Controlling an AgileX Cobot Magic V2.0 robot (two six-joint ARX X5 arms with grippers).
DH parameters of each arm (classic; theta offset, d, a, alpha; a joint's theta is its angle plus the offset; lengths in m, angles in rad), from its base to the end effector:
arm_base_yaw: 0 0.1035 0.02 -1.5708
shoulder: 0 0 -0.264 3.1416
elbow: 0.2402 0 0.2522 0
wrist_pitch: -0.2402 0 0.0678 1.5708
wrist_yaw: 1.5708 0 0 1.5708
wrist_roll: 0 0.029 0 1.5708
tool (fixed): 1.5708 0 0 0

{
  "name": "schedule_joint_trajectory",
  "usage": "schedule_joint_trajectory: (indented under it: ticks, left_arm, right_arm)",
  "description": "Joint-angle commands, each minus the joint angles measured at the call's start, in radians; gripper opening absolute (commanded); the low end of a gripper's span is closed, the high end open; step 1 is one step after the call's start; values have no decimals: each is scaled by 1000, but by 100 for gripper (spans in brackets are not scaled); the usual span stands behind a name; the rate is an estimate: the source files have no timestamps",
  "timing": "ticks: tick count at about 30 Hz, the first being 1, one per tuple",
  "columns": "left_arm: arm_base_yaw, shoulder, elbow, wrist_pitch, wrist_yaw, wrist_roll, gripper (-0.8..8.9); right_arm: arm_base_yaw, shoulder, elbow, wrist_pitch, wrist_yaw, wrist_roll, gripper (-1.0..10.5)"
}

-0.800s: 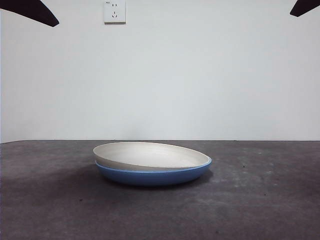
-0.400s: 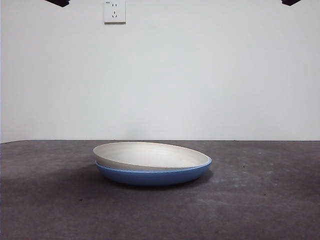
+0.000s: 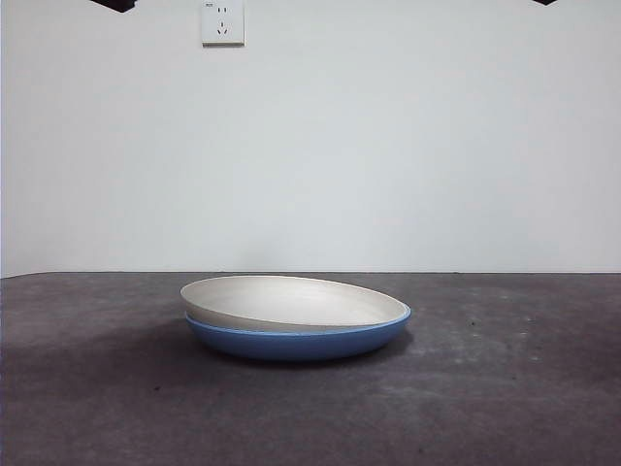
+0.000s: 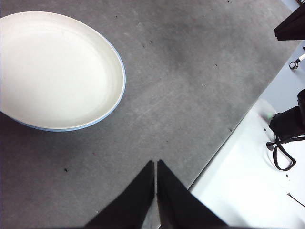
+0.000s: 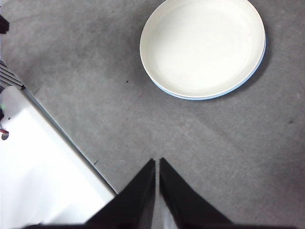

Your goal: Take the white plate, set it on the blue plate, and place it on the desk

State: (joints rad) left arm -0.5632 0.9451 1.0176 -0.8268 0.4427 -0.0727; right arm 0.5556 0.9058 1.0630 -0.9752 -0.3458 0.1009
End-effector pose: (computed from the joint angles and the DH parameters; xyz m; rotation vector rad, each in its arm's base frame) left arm 0.1404 -0.1033 0.3307 -0.0159 0.8185 -0.9269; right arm 0.1262 0.0899 0.3395 0.0001 0.8818 0.8054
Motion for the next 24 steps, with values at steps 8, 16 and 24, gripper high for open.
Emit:
schedule_joint_trajectory:
  ticks: [8, 16, 24]
  left_arm:
    - [-6, 5, 10, 11, 3, -2, 9]
    - [98, -113, 7, 187, -80, 69, 9]
    - [363, -294, -35, 493, -117, 172, 9]
  right_arm:
    - [7, 7, 17, 10, -1, -11, 8]
    - [7, 7, 17, 10, -1, -11, 8]
    - [7, 7, 17, 10, -1, -11, 8]
